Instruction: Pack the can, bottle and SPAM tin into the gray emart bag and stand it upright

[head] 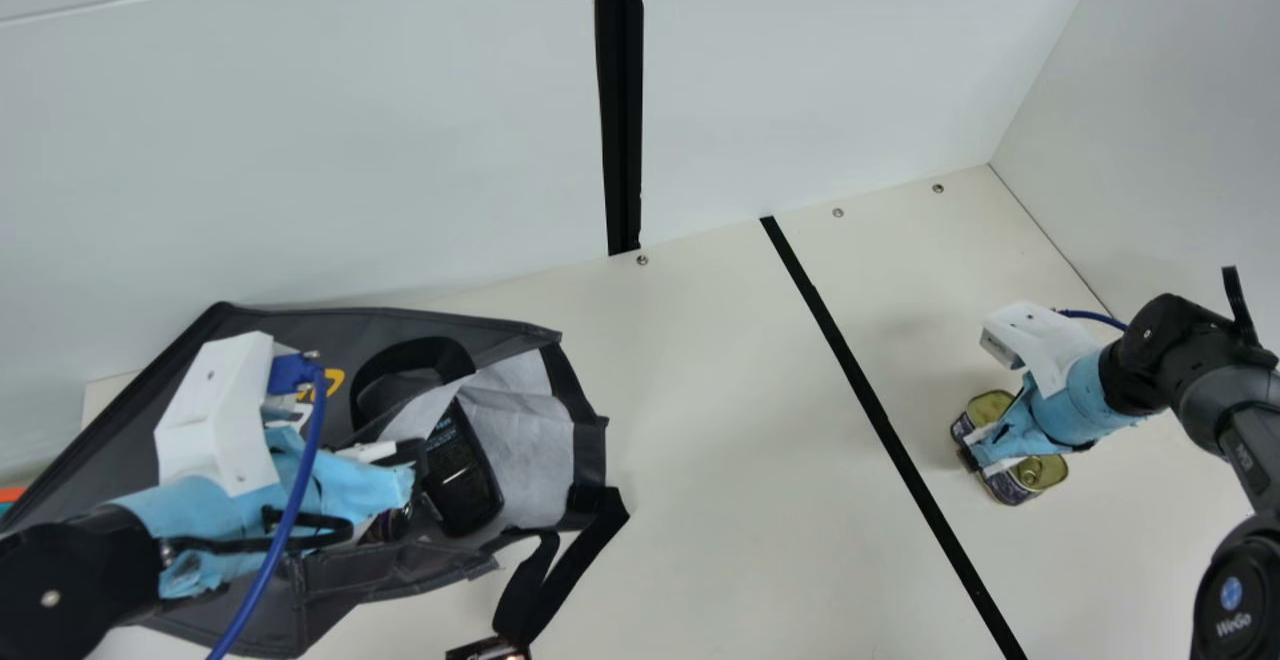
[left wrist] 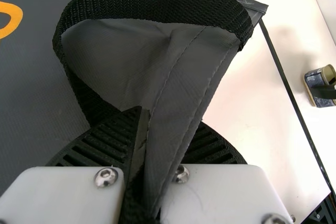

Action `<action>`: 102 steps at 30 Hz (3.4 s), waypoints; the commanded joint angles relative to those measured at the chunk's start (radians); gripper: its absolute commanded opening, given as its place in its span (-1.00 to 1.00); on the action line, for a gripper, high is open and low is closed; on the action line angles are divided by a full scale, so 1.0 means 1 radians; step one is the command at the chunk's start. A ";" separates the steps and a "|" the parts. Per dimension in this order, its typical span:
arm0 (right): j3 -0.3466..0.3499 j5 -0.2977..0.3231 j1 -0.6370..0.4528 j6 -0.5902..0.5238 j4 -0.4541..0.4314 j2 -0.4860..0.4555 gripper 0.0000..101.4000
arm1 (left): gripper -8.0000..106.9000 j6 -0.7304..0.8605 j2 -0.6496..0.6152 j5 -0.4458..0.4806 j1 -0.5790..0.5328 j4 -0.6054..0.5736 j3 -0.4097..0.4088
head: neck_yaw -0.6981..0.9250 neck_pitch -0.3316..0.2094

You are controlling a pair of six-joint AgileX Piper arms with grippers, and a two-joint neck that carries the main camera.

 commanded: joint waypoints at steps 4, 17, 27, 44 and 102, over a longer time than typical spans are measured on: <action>0.001 0.022 0.017 -0.027 0.024 -0.037 -1.00 | -1.00 0.000 0.000 0.000 0.000 0.000 0.000 | -0.001 -0.023; 0.034 0.077 0.100 -0.017 0.031 -0.167 -1.00 | -1.00 0.000 0.000 0.000 0.000 0.000 0.000 | -0.001 -0.023; 0.063 0.119 0.214 0.033 0.012 -0.260 -1.00 | -1.00 0.000 0.000 0.000 0.000 0.000 0.000 | -0.001 -0.023; 0.047 0.234 0.363 -0.059 0.055 -0.335 -1.00 | -1.00 0.000 0.000 0.000 0.000 0.000 0.000 | -0.001 -0.023; 0.165 0.216 0.752 -0.277 0.373 -0.421 -1.00 | -1.00 0.000 0.000 0.000 0.000 0.000 0.000 | -0.001 -0.023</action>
